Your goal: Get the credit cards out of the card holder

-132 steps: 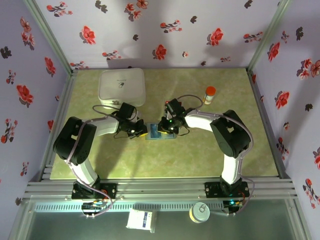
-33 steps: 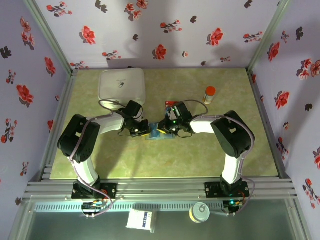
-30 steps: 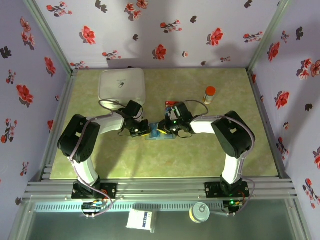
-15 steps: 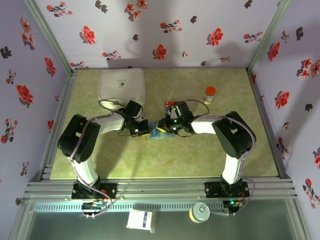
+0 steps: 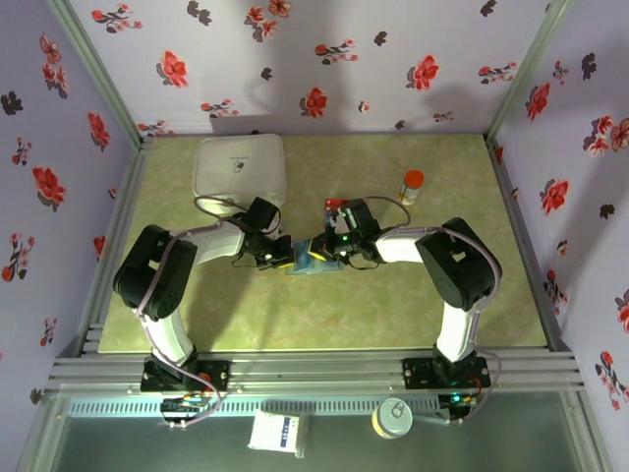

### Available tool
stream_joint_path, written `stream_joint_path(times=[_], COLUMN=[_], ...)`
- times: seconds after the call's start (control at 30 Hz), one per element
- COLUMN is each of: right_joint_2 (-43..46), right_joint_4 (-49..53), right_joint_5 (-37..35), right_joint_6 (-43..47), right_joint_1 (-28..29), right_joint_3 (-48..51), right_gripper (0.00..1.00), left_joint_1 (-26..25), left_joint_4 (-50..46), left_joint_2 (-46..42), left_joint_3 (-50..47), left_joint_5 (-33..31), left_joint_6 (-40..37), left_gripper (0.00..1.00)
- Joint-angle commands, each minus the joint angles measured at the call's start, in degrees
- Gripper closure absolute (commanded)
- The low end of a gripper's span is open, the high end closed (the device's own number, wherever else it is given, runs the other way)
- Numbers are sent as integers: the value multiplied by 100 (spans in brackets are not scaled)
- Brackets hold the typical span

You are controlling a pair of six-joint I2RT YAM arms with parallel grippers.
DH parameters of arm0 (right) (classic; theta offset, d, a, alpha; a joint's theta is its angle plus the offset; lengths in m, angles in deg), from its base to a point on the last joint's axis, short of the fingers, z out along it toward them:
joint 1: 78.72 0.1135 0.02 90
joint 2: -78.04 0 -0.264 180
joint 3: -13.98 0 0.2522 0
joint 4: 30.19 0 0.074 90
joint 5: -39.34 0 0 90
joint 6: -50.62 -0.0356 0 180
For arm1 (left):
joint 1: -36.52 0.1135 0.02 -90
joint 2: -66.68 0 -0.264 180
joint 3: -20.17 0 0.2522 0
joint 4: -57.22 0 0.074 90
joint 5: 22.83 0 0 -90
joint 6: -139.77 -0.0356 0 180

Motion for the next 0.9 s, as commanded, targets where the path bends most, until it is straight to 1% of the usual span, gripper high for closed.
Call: stream_joint_path(times=[0.0, 0.17, 0.57, 0.73, 0.87], right_joint_2=[14, 183, 796, 1142, 1332], right_joint_4=[110, 208, 907, 1517, 2361], right_joint_5=[-71, -172, -369, -506, -732], right_joint_6=[114, 203, 637, 1036, 1636], right_joint_1=[33, -24, -378, -476, -503], right_joint_3=[-32, 2, 251, 110, -240], right_gripper=[94, 98, 100, 100, 100], left_joint_1=[17, 27, 70, 74, 73], left_joint_4=[-370, -397, -411, -393, -336], left_joint_2=[58, 62, 53, 7, -50], left_joint_3=[-33, -36, -86, -75, -56], left_joint_5=[-85, -83, -83, -89, -83], left_joint_6=[-181, -194, -203, -209, -219], left_gripper=[100, 100, 100, 100, 100])
